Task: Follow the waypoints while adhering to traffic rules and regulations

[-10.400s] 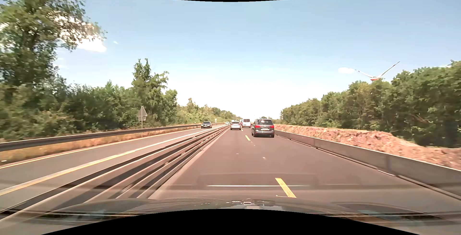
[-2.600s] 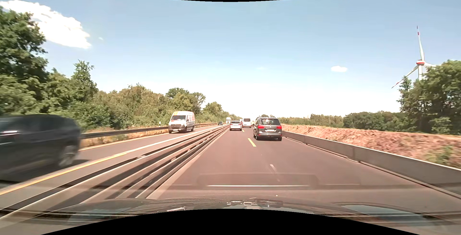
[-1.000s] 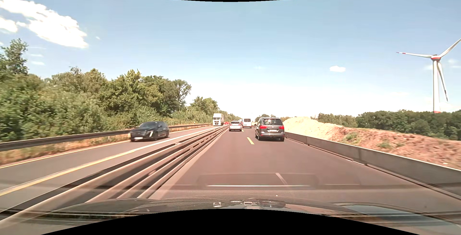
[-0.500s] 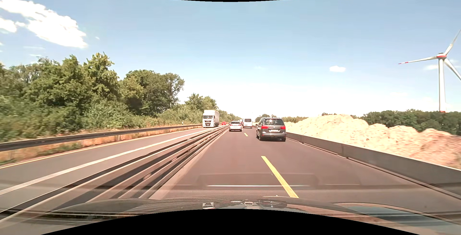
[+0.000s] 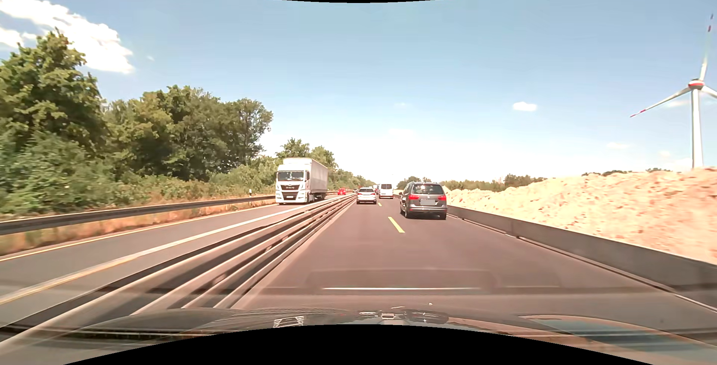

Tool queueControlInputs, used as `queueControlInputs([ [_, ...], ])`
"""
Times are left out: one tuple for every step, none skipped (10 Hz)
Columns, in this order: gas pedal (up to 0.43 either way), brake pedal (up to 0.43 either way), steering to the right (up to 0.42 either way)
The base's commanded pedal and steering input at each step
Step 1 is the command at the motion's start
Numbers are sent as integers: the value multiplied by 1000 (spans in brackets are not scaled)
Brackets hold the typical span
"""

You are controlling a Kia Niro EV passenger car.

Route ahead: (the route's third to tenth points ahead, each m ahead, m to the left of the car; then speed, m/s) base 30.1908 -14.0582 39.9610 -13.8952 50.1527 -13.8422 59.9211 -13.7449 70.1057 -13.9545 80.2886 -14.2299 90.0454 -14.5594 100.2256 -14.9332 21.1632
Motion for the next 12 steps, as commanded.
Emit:
queueControlInputs([
  [28, 0, 1],
  [28, 0, 3],
  [28, 0, 4],
  [28, 0, 3],
  [28, 0, 2],
  [28, 0, 1],
  [28, 0, 1],
  [28, 0, 0],
  [28, 0, 0],
  [28, 0, 1],
  [28, 0, 0],
  [28, 0, 1],
])
